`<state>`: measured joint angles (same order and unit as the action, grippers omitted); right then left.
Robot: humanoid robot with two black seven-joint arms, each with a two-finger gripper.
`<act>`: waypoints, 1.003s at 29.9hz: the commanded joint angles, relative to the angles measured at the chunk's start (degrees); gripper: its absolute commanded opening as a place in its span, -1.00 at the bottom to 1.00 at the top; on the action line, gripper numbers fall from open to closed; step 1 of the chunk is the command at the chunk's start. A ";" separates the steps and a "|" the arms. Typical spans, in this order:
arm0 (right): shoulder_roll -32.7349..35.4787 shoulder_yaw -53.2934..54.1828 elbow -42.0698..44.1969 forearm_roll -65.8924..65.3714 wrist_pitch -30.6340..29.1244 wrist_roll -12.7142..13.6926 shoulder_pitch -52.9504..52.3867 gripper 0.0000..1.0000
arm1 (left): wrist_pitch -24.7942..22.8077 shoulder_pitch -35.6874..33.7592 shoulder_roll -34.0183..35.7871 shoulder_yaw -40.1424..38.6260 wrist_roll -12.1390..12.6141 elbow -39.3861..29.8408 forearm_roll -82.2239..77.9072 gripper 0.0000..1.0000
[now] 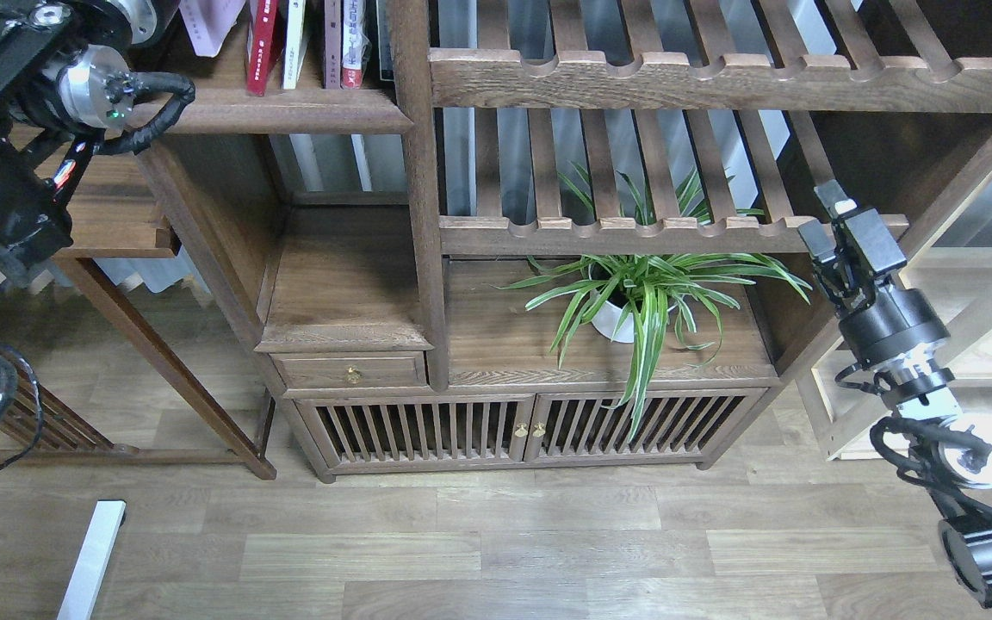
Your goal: Organize books on shelf
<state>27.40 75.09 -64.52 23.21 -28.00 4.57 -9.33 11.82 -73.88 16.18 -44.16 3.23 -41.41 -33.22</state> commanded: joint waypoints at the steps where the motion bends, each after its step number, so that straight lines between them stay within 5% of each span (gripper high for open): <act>1: -0.24 -0.03 0.00 0.00 0.00 0.00 -0.25 0.84 | 0.13 0.14 -0.18 0.92 0.11 0.02 0.00 -0.39; 30: 0.46 -0.03 0.00 -0.09 0.00 0.09 0.19 0.84 | 0.57 -5.13 -2.29 -0.13 0.20 -0.16 0.18 -0.28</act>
<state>27.81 75.14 -64.51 23.14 -28.00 4.65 -9.57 12.32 -78.49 13.80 -43.99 3.41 -41.31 -33.05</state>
